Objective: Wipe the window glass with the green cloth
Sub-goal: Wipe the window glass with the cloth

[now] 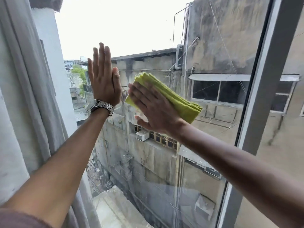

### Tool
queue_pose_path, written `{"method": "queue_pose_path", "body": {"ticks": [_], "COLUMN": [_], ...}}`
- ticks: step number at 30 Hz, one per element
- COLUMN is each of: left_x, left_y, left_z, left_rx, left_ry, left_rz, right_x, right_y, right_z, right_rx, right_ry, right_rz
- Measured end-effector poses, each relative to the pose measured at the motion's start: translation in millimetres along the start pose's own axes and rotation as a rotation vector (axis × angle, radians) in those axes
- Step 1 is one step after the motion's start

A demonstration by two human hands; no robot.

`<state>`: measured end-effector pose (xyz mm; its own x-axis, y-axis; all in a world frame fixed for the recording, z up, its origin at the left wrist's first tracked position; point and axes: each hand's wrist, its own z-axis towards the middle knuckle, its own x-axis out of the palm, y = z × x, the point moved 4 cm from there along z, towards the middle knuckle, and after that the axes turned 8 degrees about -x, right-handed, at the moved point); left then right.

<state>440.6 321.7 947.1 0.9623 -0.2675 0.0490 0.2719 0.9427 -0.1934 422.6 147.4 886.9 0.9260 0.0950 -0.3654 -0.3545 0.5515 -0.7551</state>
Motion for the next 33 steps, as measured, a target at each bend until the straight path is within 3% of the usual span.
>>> {"method": "queue_pose_path", "body": {"ticks": [4,9,16,20,33], "left_x": [-1,-3,-6,-6,-1], "left_y": [0,-2,-3,-5,-2], "left_z": [0,0,-2,-3,-5], "left_rx": [-0.001,0.012,0.005,0.003,0.000], "left_ry": [0.000,0.000,0.020,0.020,0.027], "left_rz": [-0.011,0.001,-0.013,-0.012,0.034], "right_x": [13,2,-26,-37,-56], "right_y": [24,-5,-89,-110,-115], "right_z": [-42,-86,-128,-108,19], "right_rx": [-0.130,-0.148,0.238,0.436,0.564], "right_ry": [0.083,0.123,0.094,-0.006,-0.239], "right_rz": [0.073,0.041,-0.106,-0.052,-0.005]}}
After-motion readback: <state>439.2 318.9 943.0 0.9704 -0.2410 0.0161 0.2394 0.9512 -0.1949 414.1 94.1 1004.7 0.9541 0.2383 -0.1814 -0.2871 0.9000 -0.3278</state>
